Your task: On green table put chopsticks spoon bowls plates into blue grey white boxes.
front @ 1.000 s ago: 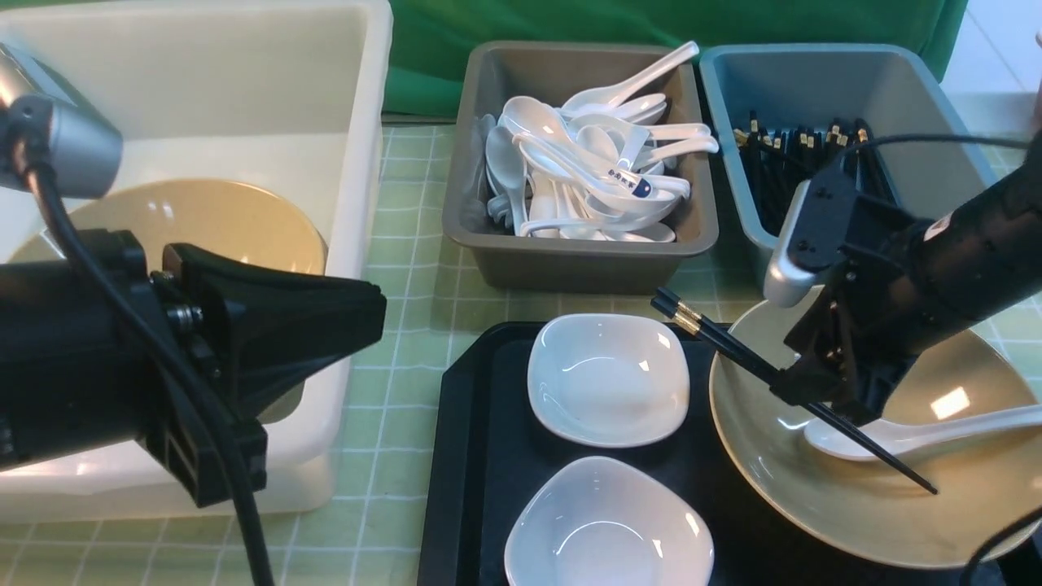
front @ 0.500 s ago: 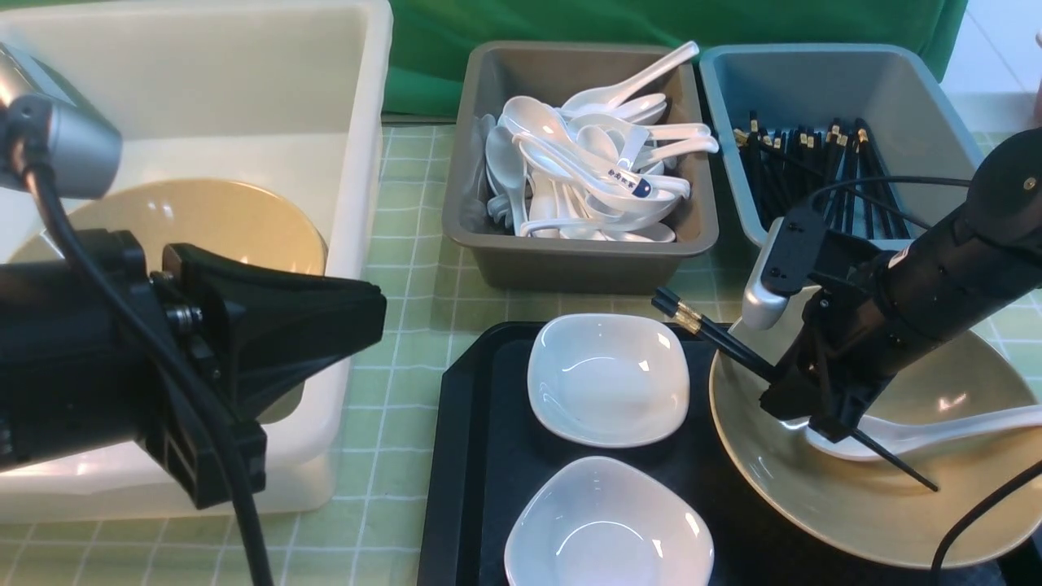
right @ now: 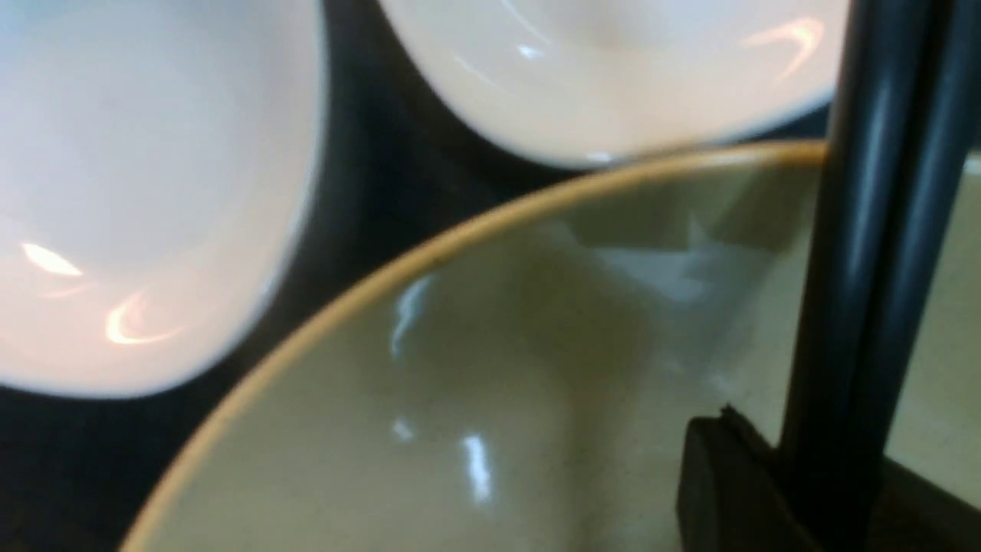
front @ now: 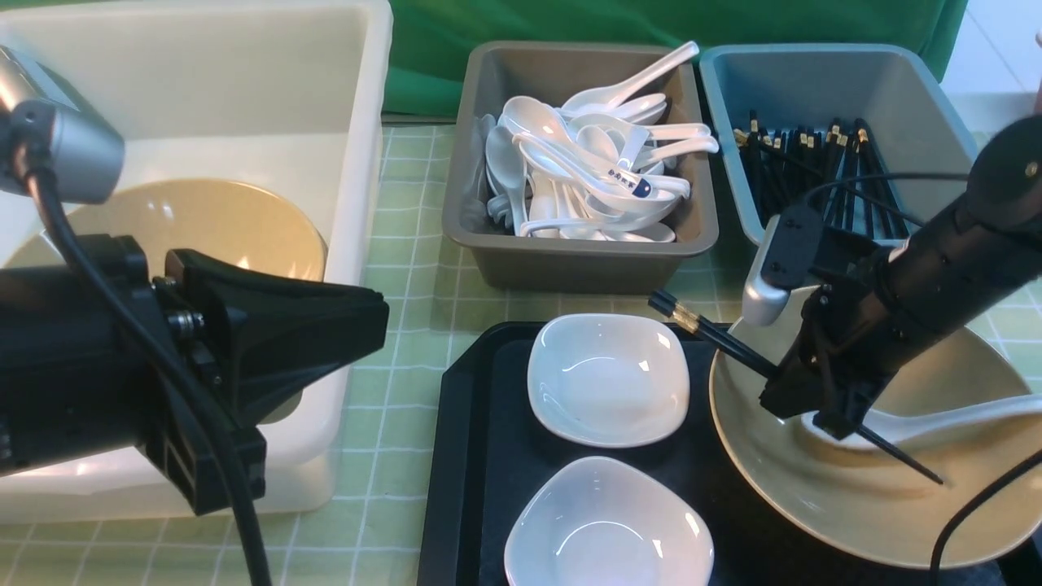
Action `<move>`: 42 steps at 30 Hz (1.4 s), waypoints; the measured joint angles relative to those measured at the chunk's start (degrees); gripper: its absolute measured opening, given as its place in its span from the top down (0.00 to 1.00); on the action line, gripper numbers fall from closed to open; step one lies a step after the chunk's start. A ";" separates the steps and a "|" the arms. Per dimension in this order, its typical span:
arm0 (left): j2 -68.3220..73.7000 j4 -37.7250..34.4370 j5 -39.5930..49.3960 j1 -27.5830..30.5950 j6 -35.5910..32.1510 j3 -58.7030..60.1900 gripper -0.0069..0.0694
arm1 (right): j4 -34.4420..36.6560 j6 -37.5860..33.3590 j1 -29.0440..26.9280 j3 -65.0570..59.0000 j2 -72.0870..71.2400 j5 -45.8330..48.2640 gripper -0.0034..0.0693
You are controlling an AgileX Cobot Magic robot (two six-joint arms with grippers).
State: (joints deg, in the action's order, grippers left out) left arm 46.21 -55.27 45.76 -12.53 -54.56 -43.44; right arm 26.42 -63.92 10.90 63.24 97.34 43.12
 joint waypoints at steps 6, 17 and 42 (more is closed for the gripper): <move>0.00 0.00 -0.32 0.00 0.00 0.00 0.91 | -0.11 4.20 -0.93 8.21 0.00 6.36 0.82; 0.00 0.00 -2.07 0.00 0.00 0.00 0.91 | 8.95 24.32 -11.53 23.21 1.31 -9.12 0.82; 0.00 -0.14 0.81 0.00 5.01 0.00 0.91 | 20.17 30.49 -12.74 23.68 15.97 -34.32 0.44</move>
State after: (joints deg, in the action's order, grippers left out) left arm 46.21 -55.41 46.58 -12.53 -49.55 -43.44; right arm 46.59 -33.43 -1.84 86.92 113.31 8.80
